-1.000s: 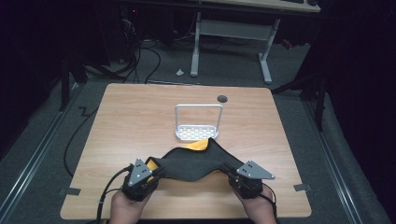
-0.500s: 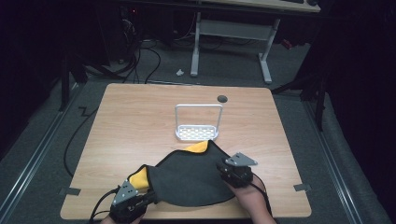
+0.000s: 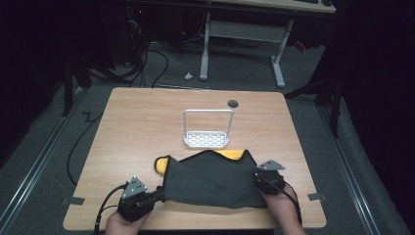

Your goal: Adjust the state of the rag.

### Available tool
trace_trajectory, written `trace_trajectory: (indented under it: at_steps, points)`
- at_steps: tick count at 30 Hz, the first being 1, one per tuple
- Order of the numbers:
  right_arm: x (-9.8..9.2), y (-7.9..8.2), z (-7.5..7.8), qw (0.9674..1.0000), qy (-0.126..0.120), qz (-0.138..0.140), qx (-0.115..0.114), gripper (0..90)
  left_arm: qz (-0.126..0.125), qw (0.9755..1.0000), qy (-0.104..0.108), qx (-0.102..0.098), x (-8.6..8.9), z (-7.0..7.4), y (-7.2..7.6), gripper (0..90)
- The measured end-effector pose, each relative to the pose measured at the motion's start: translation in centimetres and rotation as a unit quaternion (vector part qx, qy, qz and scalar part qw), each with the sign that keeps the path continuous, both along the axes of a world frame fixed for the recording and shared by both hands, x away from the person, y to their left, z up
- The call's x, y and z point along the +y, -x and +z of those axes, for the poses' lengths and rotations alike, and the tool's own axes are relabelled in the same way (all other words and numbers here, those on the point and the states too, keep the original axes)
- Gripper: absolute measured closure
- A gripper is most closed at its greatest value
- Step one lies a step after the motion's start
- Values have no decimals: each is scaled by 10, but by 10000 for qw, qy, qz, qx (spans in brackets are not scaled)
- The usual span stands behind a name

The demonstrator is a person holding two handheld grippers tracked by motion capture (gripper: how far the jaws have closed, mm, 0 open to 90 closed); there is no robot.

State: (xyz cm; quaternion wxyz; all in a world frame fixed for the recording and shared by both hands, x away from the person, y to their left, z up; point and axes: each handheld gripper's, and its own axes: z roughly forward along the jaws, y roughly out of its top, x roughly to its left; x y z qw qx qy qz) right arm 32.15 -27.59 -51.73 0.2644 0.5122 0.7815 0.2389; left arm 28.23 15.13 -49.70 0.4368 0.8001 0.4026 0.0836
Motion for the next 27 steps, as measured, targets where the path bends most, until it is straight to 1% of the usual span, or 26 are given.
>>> trace_trajectory:
  at_steps: [1, 2, 3, 4, 5, 6, 7, 8, 9, 10, 11, 14, 15, 16, 17, 18, 19, 20, 21, 23, 24, 25, 26, 27]
  points:
    - [-13, 17, 1, 9999, -36, -103, 28, 762, 25, 10000, 59, -2, 2, 3, -3, 857]
    - [-13, 17, 1, 9999, -36, -103, 28, 762, 31, 9999, 117, -2, 4, 6, -5, 857]
    - [-18, 24, 1, 9999, -83, -128, 42, 762, 31, 9999, 143, -39, 7, 11, -5, 856]
    - [-21, 36, 2, 9998, -163, -121, 47, 758, 37, 9998, 175, -58, 9, 15, -5, 856]
    - [-19, 39, 3, 9997, -217, -116, -15, 752, 41, 9998, 199, -68, 10, 18, -3, 855]
    - [-19, 39, 3, 9997, -217, -116, -15, 752, 30, 9997, 240, -42, 12, 19, -1, 855]
    - [-12, 38, 10, 9990, -380, 4, -219, 726, 9, 9996, 293, -10, 14, 19, 2, 855]
    - [-12, 38, 10, 9990, -380, 4, -219, 726, -8, 9996, 275, -11, 15, 19, 5, 855]
    - [-7, 35, 14, 9985, -473, 43, -277, 721, -31, 9996, 271, 6, 15, 18, 9, 854]
    - [-2, 28, 17, 9982, -497, 95, -334, 723, -41, 9996, 285, 52, 17, 16, 13, 854]
    - [4, 19, 17, 9982, -476, 137, -328, 730, -35, 9992, 386, 69, 19, 15, 17, 852]
    - [16, -2, 8, 9988, -406, 259, -56, 781, -55, 9989, 466, 66, 23, 14, 24, 852]
    - [19, -9, 4, 9988, -391, 308, 21, 784, -69, 9988, 475, 68, 23, 14, 25, 852]
    - [22, -16, 1, 9990, -329, 302, 55, 788, -89, 9989, 465, 71, 24, 12, 25, 852]
    - [24, -27, 0, 9992, -287, 260, 26, 788, -87, 9988, 479, 75, 24, 11, 24, 851]
    - [23, -33, 0, 9994, -305, 178, -1, 788, -87, 9988, 482, 90, 24, 10, 23, 852]
    - [21, -45, 2, 9994, -331, 26, -96, 786, -89, 9988, 479, 88, 24, 10, 22, 851]
    - [16, -59, 6, 9990, -334, -175, -228, 782, -86, 9988, 472, 80, 24, 9, 21, 851]
    - [16, -59, 6, 9990, -334, -175, -228, 782, -74, 9988, 476, 71, 25, 9, 20, 851]
    - [9, -73, 9, 9984, -278, -378, -312, 783, -69, 9988, 474, 49, 26, 8, 17, 850]
    - [5, -78, 10, 9981, -344, -442, -261, 783, -38, 9987, 493, 85, 27, 6, 14, 850]
    - [1, -79, 12, 9979, -346, -474, -284, 785, -29, 9985, 521, 136, 28, 4, 11, 849]
    - [-2, -72, 15, 9975, -438, -458, -316, 784, -15, 9985, 520, 183, 29, 1, 9, 849]
    - [-2, -72, 15, 9975, -438, -458, -316, 784, -15, 9985, 520, 183, 29, 1, 9, 848]
